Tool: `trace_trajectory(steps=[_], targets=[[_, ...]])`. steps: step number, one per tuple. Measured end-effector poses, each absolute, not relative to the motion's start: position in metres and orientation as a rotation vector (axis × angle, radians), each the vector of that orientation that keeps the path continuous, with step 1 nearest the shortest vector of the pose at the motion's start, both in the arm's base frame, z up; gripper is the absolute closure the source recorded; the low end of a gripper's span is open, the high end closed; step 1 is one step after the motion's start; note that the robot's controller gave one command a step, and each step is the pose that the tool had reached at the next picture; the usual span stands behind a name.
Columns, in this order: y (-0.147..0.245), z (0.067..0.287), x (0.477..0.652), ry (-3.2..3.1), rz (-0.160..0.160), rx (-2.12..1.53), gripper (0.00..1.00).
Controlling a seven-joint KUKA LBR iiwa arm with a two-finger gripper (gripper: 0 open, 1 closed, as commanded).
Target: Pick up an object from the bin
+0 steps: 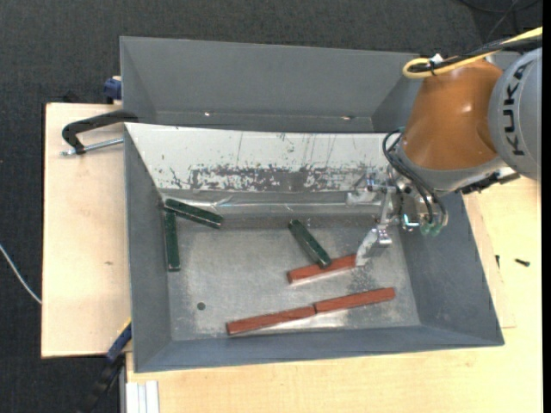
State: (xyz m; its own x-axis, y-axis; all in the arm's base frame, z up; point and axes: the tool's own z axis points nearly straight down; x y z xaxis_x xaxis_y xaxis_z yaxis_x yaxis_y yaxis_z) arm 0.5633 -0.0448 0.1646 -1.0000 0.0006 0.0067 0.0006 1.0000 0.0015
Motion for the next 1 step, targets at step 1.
trace_trajectory(steps=[1], targets=[[-0.0448,0.1689,0.5652,-3.143,-0.001,0.0,0.0]])
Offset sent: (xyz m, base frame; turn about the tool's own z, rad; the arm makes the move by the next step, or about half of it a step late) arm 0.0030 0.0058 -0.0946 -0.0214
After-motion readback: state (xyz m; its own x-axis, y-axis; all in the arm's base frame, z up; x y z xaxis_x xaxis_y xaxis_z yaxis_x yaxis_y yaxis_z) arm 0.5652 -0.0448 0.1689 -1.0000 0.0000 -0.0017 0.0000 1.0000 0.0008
